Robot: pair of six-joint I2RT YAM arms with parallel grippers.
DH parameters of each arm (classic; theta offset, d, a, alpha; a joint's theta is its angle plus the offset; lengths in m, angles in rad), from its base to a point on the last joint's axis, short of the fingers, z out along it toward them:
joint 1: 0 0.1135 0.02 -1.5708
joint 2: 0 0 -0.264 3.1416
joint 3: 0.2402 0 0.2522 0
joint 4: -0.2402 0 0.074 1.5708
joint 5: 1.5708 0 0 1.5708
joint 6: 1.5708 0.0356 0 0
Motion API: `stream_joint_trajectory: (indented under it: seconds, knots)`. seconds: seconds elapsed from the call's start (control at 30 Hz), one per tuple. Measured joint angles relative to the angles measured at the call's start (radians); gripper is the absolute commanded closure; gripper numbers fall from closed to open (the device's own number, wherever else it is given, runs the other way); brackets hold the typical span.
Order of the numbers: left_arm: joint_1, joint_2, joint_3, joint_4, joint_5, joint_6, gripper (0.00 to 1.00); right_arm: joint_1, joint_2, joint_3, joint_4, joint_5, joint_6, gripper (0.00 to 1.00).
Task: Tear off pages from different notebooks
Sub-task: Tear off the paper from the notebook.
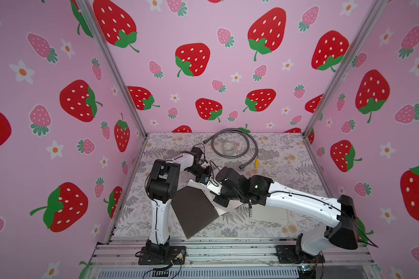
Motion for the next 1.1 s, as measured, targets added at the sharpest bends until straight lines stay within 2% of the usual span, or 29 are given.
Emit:
stream_joint_trajectory:
  seconds: [0.37, 0.57, 0.7, 0.83, 0.97, 1.1]
  knots:
    - [-0.005, -0.001, 0.003, -0.005, -0.013, 0.01, 1.0, 0.054, -0.014, -0.011, -0.121, 0.033, 0.094, 1.0]
    - [-0.011, -0.001, 0.007, -0.01, -0.023, 0.017, 1.0, 0.123, -0.137, -0.043, -0.174, 0.253, 0.225, 1.0]
    - [-0.018, -0.005, 0.008, -0.015, -0.035, 0.018, 1.0, 0.107, -0.193, -0.093, -0.208, 0.441, 0.38, 1.0]
    - [-0.022, -0.006, 0.008, -0.021, -0.042, 0.022, 1.0, 0.09, -0.154, -0.119, -0.272, 0.557, 0.553, 1.0]
    - [-0.024, -0.008, 0.009, -0.025, -0.052, 0.025, 1.0, 0.072, -0.109, -0.119, -0.406, 0.669, 0.759, 1.0]
    - [-0.027, -0.009, 0.015, -0.033, -0.069, 0.027, 1.0, 0.004, -0.115, -0.131, -0.587, 0.751, 0.988, 1.0]
